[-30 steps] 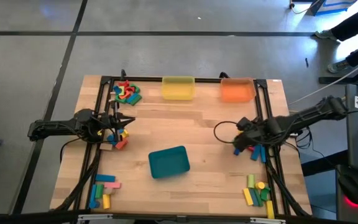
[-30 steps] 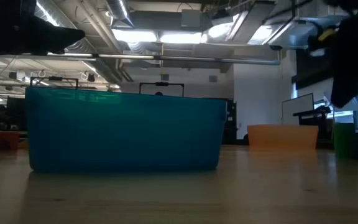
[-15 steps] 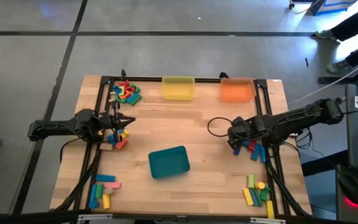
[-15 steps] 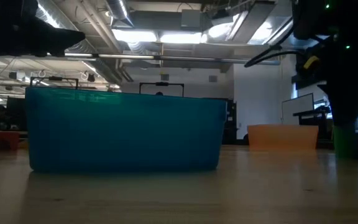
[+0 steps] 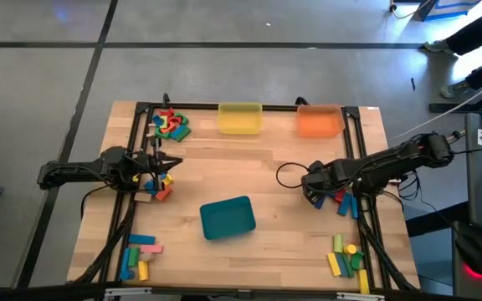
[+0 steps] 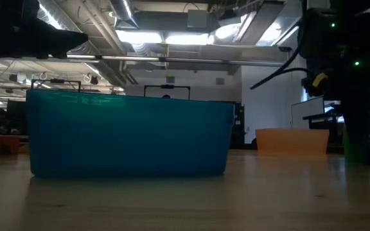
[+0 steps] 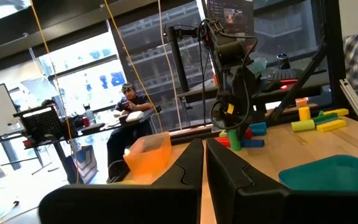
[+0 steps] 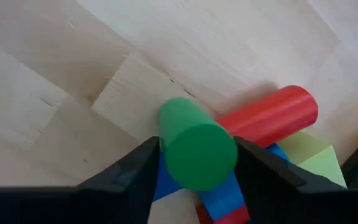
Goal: Sort blocks by size
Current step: Put the green cylindrical block into the orange bin
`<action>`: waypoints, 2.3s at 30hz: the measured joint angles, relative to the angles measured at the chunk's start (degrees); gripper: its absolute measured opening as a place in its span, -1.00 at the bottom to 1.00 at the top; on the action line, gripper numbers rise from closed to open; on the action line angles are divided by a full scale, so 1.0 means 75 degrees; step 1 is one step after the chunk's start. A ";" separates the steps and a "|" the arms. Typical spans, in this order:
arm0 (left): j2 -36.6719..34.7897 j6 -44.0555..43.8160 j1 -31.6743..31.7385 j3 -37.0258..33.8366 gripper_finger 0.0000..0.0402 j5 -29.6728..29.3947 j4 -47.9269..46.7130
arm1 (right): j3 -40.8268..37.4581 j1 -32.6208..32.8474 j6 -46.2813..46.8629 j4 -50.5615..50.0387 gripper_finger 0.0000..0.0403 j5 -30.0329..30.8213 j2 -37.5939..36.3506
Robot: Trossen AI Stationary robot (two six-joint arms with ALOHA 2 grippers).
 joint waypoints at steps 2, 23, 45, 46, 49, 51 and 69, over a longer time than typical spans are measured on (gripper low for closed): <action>0.0000 0.0000 0.0000 0.0000 -0.97 0.0000 0.0000 | 0.0000 0.0002 -0.0026 0.0008 -0.21 0.0003 -0.0003; 0.0000 0.0003 0.0000 0.0000 -0.97 0.0001 0.0028 | 0.0396 0.0006 -0.0906 -0.0124 -0.35 0.0581 -0.0380; 0.0000 0.0446 0.0000 0.0000 -0.97 0.0001 0.0059 | 0.1530 -0.3779 -0.4651 0.0812 -0.33 0.3359 -0.0988; -0.0001 0.0446 0.0000 0.0000 -0.97 0.0000 0.0061 | 0.1530 -0.3999 -0.4847 0.0959 -0.33 0.3238 -0.0988; 0.0000 0.0423 0.0000 0.0000 -0.97 0.0000 0.0064 | 0.1530 -0.4682 -0.5368 0.1482 -0.34 0.2787 -0.0988; -0.0001 0.0378 0.0000 0.0000 -0.97 0.0000 0.0061 | 0.1530 -0.5105 -0.5678 0.1840 -0.34 0.2469 -0.0988; 0.0000 0.0274 -0.0001 0.0000 -0.97 0.0000 0.0058 | 0.1533 -0.7788 -0.6975 0.3923 -0.32 0.0196 0.0853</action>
